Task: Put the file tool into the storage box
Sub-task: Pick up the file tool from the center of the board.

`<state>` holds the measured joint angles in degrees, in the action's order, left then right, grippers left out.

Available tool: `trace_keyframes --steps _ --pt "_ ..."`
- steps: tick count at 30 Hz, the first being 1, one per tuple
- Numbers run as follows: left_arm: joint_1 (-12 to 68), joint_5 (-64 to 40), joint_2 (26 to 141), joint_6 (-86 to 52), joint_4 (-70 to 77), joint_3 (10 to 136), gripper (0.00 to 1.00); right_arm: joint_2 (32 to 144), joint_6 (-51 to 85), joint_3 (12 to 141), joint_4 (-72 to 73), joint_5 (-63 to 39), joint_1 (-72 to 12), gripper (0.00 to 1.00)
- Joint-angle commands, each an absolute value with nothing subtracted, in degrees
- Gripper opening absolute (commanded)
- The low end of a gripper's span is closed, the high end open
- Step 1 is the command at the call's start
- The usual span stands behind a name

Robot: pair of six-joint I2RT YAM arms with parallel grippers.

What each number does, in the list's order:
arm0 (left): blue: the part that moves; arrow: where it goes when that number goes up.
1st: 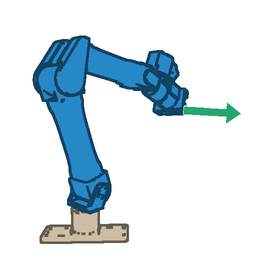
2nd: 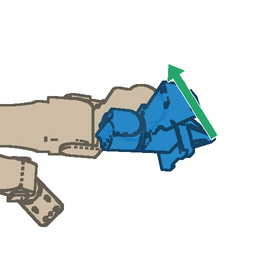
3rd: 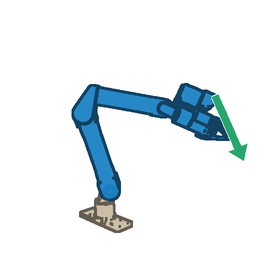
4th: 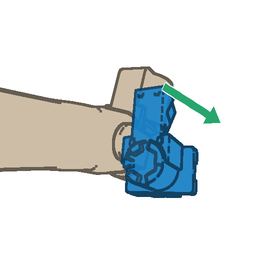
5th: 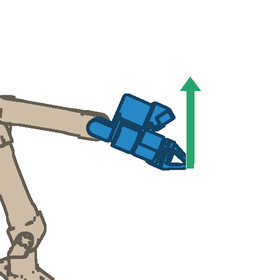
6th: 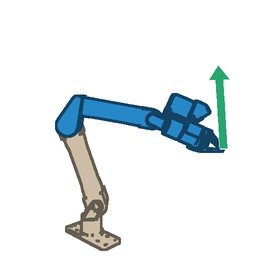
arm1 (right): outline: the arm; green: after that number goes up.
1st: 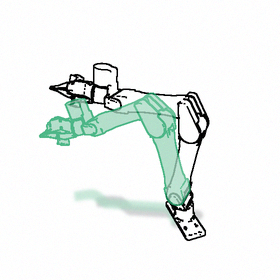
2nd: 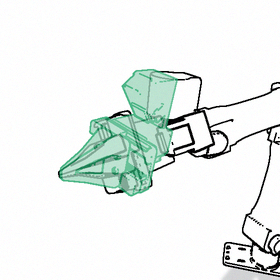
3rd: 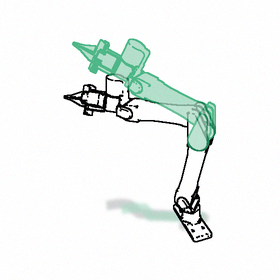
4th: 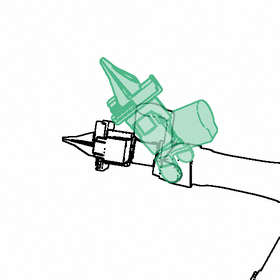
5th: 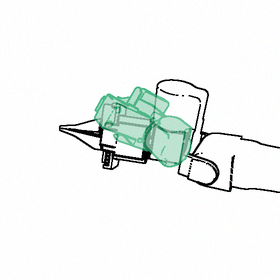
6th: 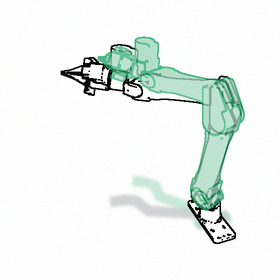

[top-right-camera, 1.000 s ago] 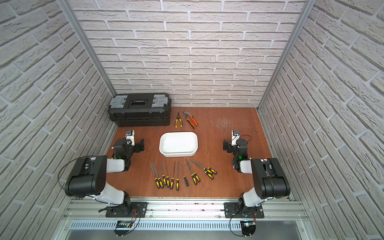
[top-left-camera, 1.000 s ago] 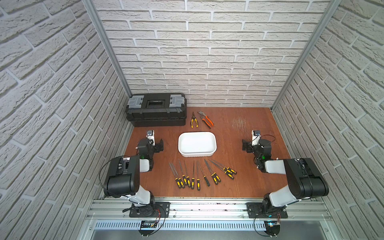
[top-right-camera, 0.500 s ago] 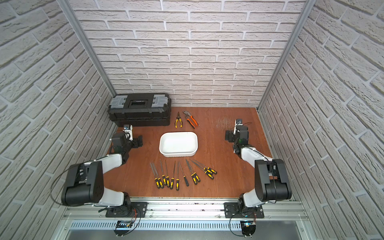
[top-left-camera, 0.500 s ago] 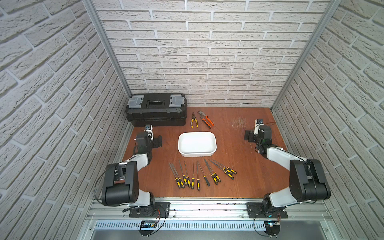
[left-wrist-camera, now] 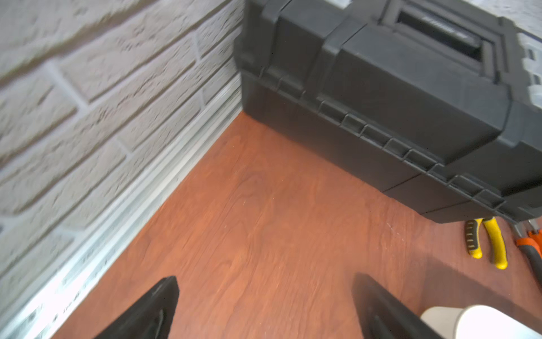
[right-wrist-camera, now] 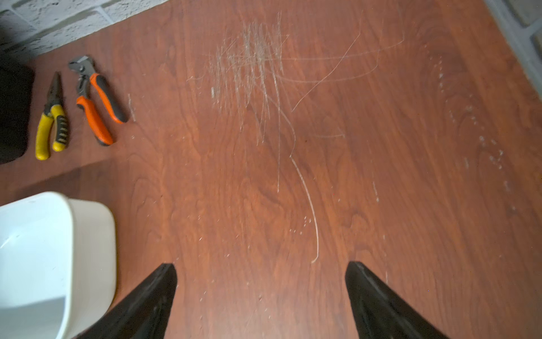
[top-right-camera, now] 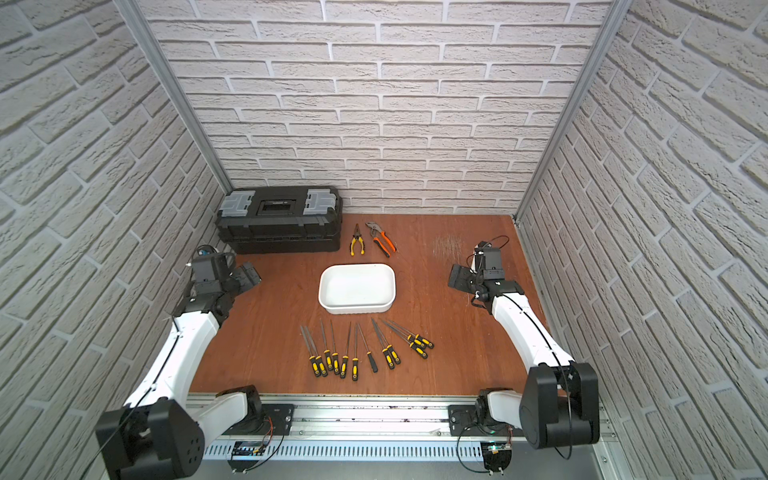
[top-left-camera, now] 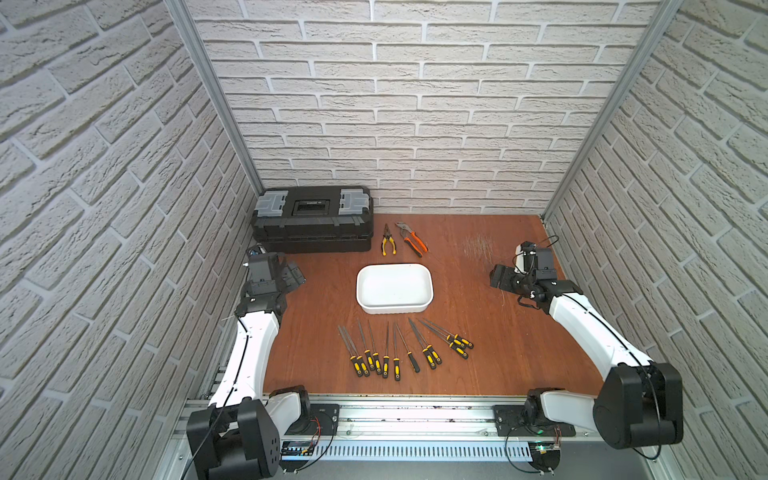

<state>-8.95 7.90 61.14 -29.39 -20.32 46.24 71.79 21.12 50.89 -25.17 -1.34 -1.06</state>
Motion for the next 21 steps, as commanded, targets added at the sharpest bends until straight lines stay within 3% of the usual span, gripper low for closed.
trace_keyframes --steps 1,10,21 --pt "-8.21 1.23 59.78 -33.78 -25.95 46.38 0.98 70.00 22.94 51.88 -33.58 -7.12 -3.40 0.91" --pt "8.90 6.33 56.48 -37.57 -33.95 48.69 0.98 67.20 17.66 46.99 -39.37 -13.63 -9.60 0.78" --pt "27.41 13.83 58.32 -44.81 -30.55 47.22 0.98 66.65 20.09 44.02 -41.36 -11.47 -23.44 0.67"
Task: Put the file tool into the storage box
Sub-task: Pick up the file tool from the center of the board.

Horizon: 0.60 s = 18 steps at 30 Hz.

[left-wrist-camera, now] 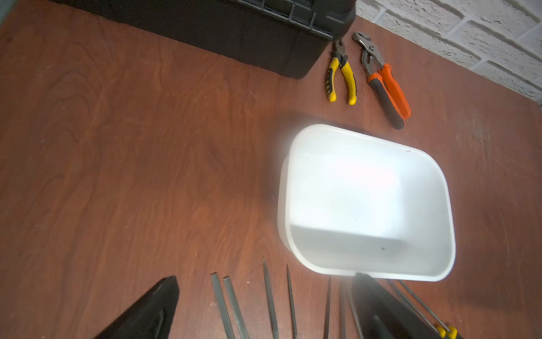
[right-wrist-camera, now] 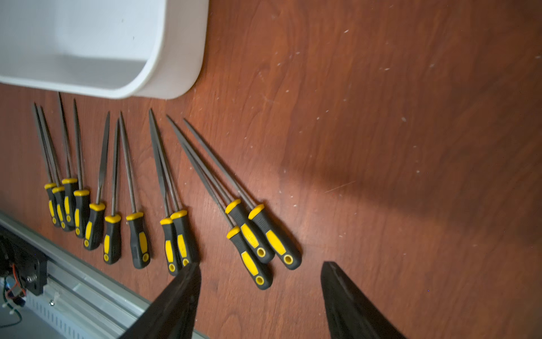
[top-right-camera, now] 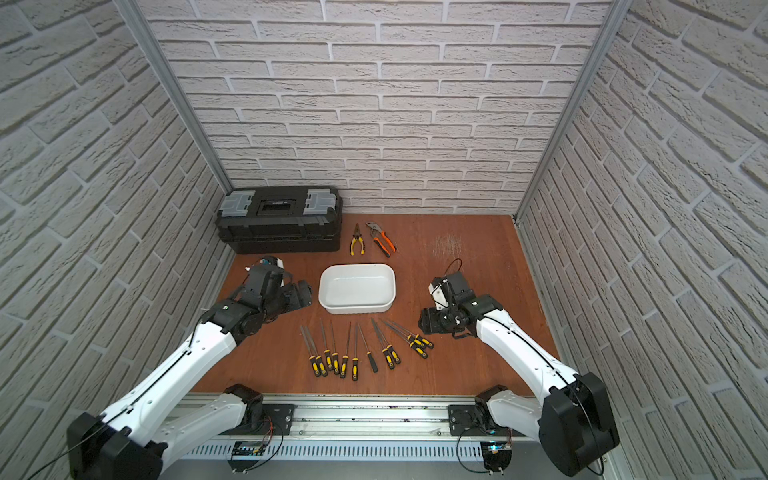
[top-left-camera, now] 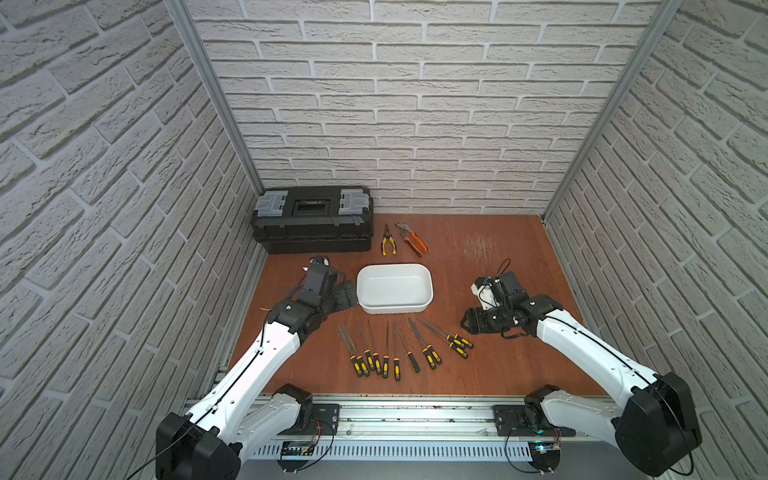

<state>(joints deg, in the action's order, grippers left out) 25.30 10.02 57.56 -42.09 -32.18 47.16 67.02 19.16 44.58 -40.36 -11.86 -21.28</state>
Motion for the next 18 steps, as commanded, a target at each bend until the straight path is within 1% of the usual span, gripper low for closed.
trace_keyframes --steps 1,7,10,14,18 --pt "28.53 14.08 58.93 -45.14 -30.01 47.19 0.98 67.02 20.08 44.13 -41.85 -10.97 -24.58 0.67" --pt "32.04 17.21 63.69 -46.20 -30.02 49.51 0.98 67.14 21.77 44.83 -43.67 -8.66 -31.22 0.64" --pt "32.68 18.93 64.49 -47.95 -30.89 50.44 0.98 67.37 22.07 44.18 -42.48 -9.58 -34.44 0.62" --pt "33.13 20.54 63.10 -49.60 -33.01 50.41 0.98 69.59 22.75 43.82 -40.81 -9.82 -38.38 0.59" --pt "33.13 22.47 59.24 -49.49 -35.57 49.09 0.98 73.32 24.33 43.22 -38.06 -9.23 -41.49 0.54"
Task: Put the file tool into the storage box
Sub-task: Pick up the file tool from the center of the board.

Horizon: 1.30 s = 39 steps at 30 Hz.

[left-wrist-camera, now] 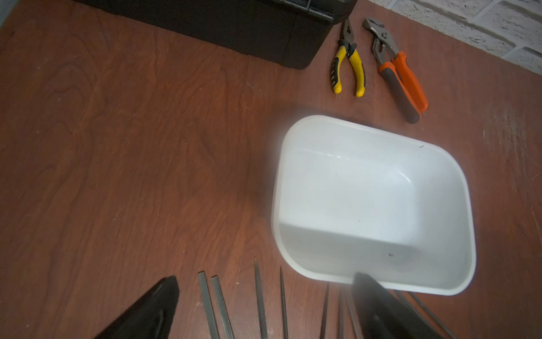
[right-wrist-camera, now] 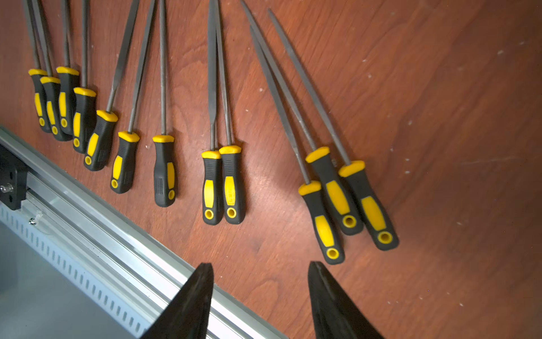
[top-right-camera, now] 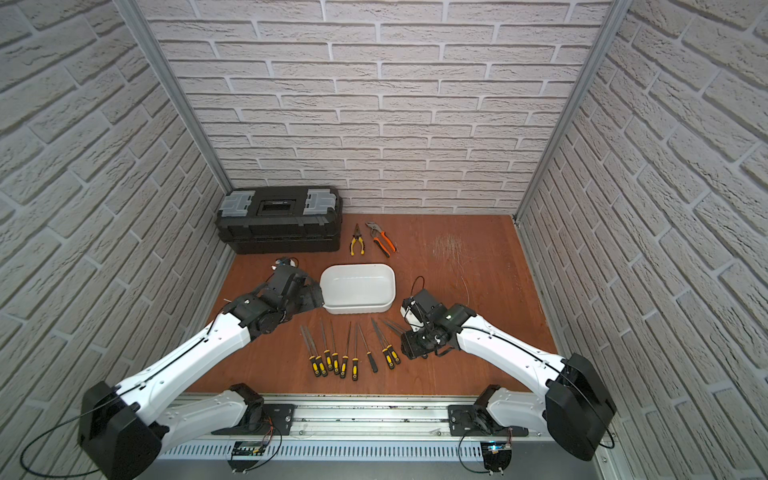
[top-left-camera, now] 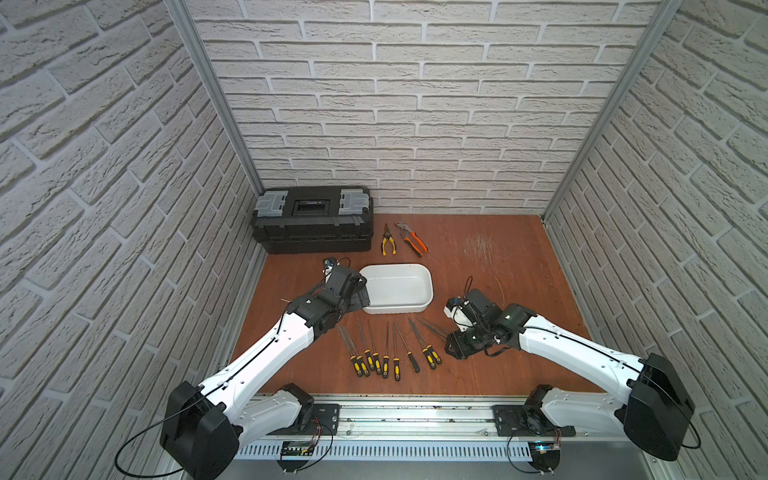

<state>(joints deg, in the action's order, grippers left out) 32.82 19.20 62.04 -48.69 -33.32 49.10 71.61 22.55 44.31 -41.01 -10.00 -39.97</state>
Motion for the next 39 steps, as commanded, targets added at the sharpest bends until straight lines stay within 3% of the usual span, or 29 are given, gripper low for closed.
trace_keyframes --steps 1,14,35,39 --pt "33.13 22.74 58.21 -49.40 -36.53 48.79 0.98 74.38 24.72 43.20 -37.29 -8.92 -42.32 0.53" --pt "33.21 23.99 51.24 -50.23 -39.73 44.79 0.98 86.32 26.00 47.61 -34.25 -3.83 -46.49 0.48" --pt "33.45 22.10 55.10 -47.70 -38.32 46.43 0.98 95.77 27.76 52.03 -34.58 1.13 -48.67 0.42" --pt "33.41 22.35 55.00 -47.56 -38.75 46.75 0.98 96.51 25.83 51.94 -34.28 1.15 -48.93 0.37"
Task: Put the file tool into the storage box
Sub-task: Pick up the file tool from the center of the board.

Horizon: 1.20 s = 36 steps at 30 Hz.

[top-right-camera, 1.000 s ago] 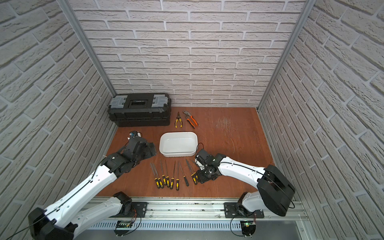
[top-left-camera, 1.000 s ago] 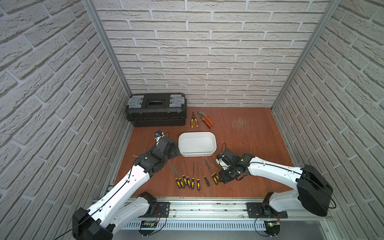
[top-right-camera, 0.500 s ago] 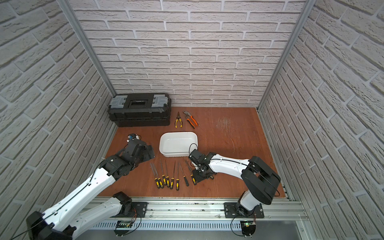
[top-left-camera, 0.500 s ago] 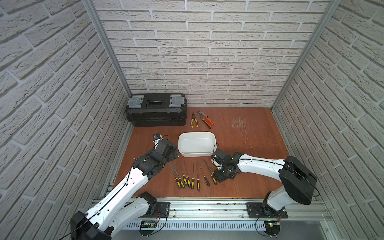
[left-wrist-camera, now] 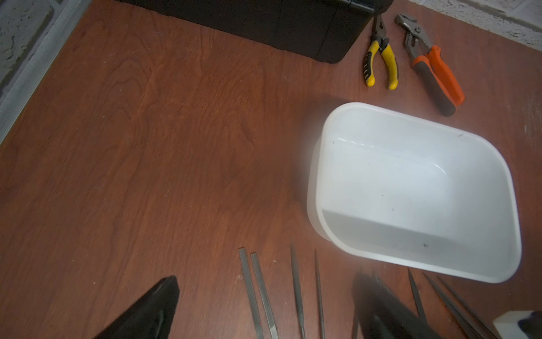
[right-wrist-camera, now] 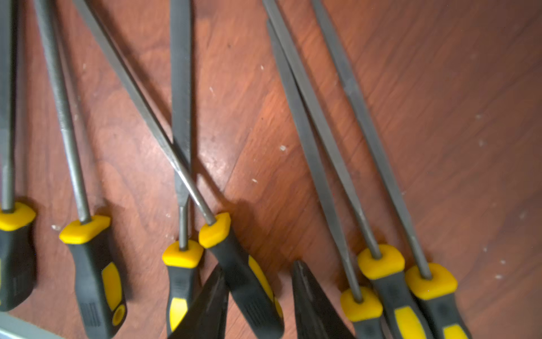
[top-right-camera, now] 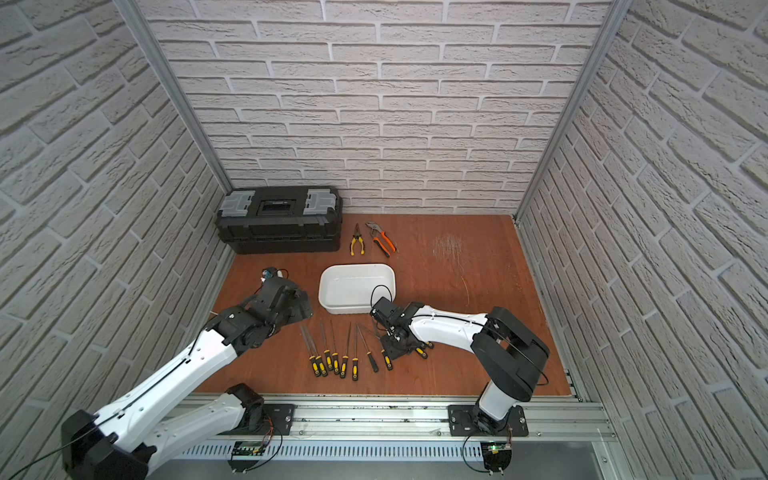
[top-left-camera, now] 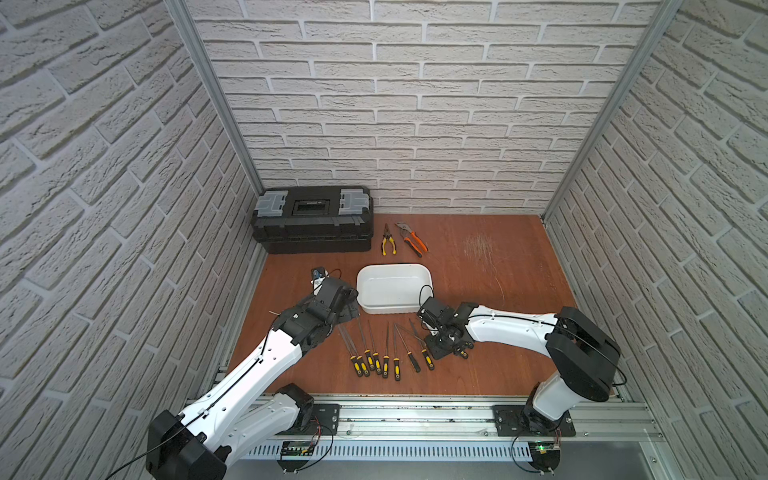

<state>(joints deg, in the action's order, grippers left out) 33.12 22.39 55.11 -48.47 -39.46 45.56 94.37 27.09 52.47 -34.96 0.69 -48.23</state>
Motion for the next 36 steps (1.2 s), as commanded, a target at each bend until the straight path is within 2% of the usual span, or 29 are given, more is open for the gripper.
trace_keyframes --steps 1,10,14,36 --pt "33.40 22.53 54.85 -47.55 -39.12 47.05 0.98 96.44 25.15 51.81 -34.28 1.19 -49.00 0.35" --pt "33.48 26.56 51.58 -48.48 -42.15 48.16 0.98 90.20 13.72 50.47 -37.02 -0.93 -49.47 0.17" --pt "33.50 28.07 50.60 -48.94 -43.02 48.64 0.98 87.59 11.80 50.56 -38.71 -0.06 -49.47 0.13" --pt "33.49 31.48 52.02 -46.96 -42.10 51.88 0.98 77.24 6.22 61.56 -53.19 3.21 -56.85 0.09"
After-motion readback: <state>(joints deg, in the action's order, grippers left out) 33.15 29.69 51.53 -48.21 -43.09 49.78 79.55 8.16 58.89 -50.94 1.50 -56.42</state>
